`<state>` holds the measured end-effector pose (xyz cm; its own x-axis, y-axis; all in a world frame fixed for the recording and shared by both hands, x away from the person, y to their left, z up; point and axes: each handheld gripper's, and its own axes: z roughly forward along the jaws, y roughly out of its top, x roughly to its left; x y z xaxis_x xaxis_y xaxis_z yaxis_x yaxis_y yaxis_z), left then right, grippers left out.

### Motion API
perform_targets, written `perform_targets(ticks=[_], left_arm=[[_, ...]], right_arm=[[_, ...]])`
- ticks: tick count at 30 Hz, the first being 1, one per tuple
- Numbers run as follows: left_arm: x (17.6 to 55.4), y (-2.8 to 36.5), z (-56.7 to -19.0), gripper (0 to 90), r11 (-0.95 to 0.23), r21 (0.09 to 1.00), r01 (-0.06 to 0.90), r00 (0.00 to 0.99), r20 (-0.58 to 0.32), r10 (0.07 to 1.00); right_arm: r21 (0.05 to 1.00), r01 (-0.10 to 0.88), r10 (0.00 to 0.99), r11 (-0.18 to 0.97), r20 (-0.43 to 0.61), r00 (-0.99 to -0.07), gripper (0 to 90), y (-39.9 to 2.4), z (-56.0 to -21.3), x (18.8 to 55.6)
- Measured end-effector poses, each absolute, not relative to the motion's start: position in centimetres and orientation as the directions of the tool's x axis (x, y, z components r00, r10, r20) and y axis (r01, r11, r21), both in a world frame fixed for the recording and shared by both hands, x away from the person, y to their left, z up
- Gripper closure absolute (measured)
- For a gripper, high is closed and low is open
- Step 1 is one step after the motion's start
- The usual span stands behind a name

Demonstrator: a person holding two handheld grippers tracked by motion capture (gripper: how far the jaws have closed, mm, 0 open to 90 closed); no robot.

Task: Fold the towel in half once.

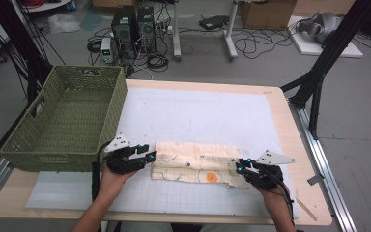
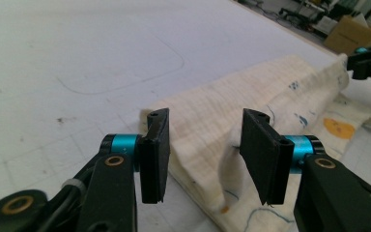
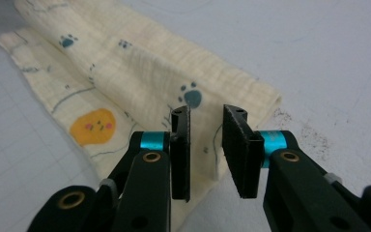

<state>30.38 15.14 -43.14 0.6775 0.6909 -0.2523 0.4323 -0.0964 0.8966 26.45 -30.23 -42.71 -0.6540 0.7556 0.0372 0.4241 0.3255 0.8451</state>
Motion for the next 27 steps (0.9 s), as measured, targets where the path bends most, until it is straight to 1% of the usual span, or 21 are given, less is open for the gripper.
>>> perform_targets(ticks=[5, 7, 12, 18, 21, 22, 23, 25, 26, 27], left_arm=[[30.7, 15.8, -42.9, 53.1, -0.066, 0.903, 0.424, 0.669, -0.263, 0.696], [30.8, 15.8, -42.9, 53.1, -0.066, 0.903, 0.424, 0.665, -0.261, 0.700], [31.5, 15.2, -43.2, 53.1, -0.107, 0.890, 0.443, 0.659, -0.242, 0.712], [32.6, 14.1, -44.5, 49.9, -0.152, 0.839, 0.523, 0.637, -0.266, 0.723], [32.9, 13.5, -44.9, 50.9, -0.186, 0.820, 0.541, 0.641, -0.259, 0.723], [33.0, 13.4, -45.0, 52.6, -0.200, 0.815, 0.544, 0.645, -0.254, 0.721], [33.0, 13.2, -45.2, 57.0, -0.214, 0.808, 0.550, 0.650, -0.253, 0.717], [32.9, 12.8, -45.2, 70.4, -0.257, 0.805, 0.535, 0.676, -0.225, 0.702], [32.8, 12.7, -45.1, 77.3, -0.270, 0.808, 0.524, 0.684, -0.210, 0.699], [32.7, 12.6, -45.1, 86.3, -0.273, 0.818, 0.506, 0.690, -0.193, 0.698]], right_arm=[[0.885, 0.393, 0.765, 0.250, 0.068, -0.641, 67.8, -31.8, -41.8, 26.0], [0.891, 0.401, 0.778, 0.212, 0.094, -0.621, 67.1, -32.5, -41.7, 25.9], [0.880, 0.427, 0.792, 0.207, 0.105, -0.601, 65.4, -32.6, -42.2, 26.2], [0.846, 0.483, 0.811, 0.225, 0.111, -0.574, 58.0, -31.6, -43.3, 27.9], [0.817, 0.524, 0.810, 0.242, 0.127, -0.572, 58.5, -31.1, -44.1, 28.9], [0.803, 0.538, 0.809, 0.258, 0.125, -0.574, 60.1, -30.8, -44.4, 29.1], [0.790, 0.552, 0.809, 0.265, 0.129, -0.573, 60.4, -30.5, -44.6, 29.3], [0.778, 0.565, 0.797, 0.274, 0.145, -0.586, 68.8, -30.3, -45.0, 29.6], [0.774, 0.566, 0.796, 0.285, 0.137, -0.589, 74.6, -30.1, -45.0, 29.6], [0.775, 0.559, 0.790, 0.296, 0.131, -0.599, 81.7, -30.0, -45.0, 29.6]])
